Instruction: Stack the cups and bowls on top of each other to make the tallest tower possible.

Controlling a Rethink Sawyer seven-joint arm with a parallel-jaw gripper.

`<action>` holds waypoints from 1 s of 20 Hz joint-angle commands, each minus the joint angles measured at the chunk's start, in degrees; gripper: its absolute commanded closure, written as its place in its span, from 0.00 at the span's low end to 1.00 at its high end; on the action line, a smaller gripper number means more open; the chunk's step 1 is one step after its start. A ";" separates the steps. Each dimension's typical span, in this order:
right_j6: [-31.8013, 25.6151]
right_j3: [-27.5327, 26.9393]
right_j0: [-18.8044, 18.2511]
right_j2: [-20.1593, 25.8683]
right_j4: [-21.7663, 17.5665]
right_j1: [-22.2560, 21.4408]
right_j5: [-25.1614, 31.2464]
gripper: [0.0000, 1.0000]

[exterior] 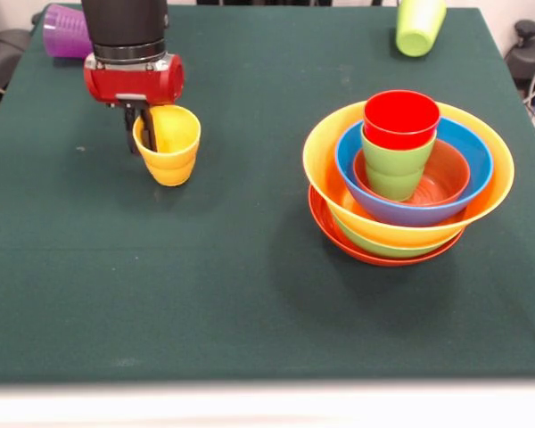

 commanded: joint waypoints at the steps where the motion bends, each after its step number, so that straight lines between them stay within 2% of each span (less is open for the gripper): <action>1: -12.49 -1.75 1.57 0.23 -0.85 -1.62 18.16 1.00; 4: -13.16 -0.61 0.05 1.17 -1.24 -2.58 18.19 1.00; 5: -20.48 -0.18 -9.14 4.13 0.57 -5.50 21.79 1.00; 6: -20.81 -0.08 -10.04 4.87 0.84 -5.68 22.33 1.00; 8: -20.28 0.69 -11.04 6.15 0.73 -6.52 22.93 1.00; 9: -18.34 -0.19 -9.01 6.35 0.13 -5.53 22.79 1.00; 10: -17.76 0.07 -9.05 6.94 0.20 -6.05 23.20 1.00; 15: -18.49 0.81 -10.56 9.73 1.11 -10.41 29.55 1.00; 18: -18.38 0.61 -10.58 10.15 0.31 -11.43 31.09 1.00; 20: -19.12 -0.97 -10.23 10.49 -0.84 -10.59 31.65 1.00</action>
